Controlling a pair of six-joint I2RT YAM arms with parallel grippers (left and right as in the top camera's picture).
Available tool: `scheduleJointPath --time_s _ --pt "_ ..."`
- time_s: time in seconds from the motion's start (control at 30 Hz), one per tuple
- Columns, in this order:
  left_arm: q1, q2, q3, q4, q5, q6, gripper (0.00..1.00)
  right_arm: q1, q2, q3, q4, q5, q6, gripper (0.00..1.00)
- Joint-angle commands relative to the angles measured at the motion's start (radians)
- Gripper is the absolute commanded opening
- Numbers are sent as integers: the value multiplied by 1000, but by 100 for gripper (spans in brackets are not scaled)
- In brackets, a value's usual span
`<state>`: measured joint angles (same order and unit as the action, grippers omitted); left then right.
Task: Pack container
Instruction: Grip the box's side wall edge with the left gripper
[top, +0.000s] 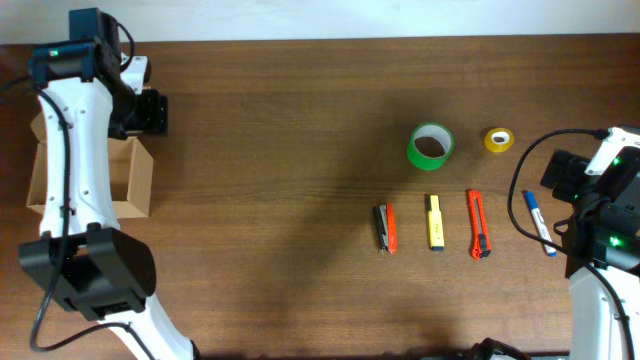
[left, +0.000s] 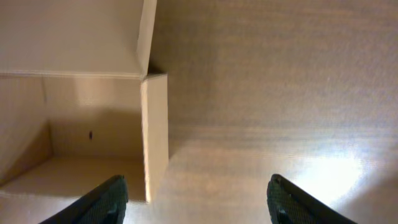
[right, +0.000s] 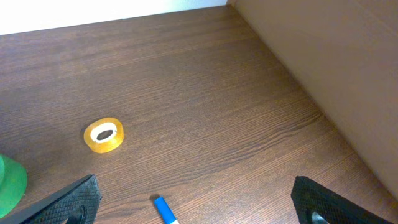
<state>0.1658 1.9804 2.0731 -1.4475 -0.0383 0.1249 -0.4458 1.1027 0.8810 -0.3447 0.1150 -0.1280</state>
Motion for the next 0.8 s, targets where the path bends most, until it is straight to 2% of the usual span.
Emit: scheduleJointPath --time_s 0.0,0.13,0.27,0.3,0.33,0.4,0.6,0.77 --pt "18 -22 20 -11 -12 28 72 -6 0 21 3 13 5 99" --pt "32 -81 -23 -2 -15 34 72 -6 0 21 3 13 5 99" --pt "40 -228 -156 58 -72 34 85 -6 0 21 3 13 5 99" --pt "40 -280 -211 94 -100 35 87 -6 0 21 3 13 5 99" --pt "40 -325 -260 131 -116 43 94 -6 0 21 3 13 5 99" --pt "48 -396 -358 209 -116 64 99 -6 0 21 3 13 5 99" --pt "93 -409 -554 343 -38 80 100 -6 0 21 3 13 5 99" --pt "157 -340 -594 360 61 139 100 -6 0 21 3 13 5 99"
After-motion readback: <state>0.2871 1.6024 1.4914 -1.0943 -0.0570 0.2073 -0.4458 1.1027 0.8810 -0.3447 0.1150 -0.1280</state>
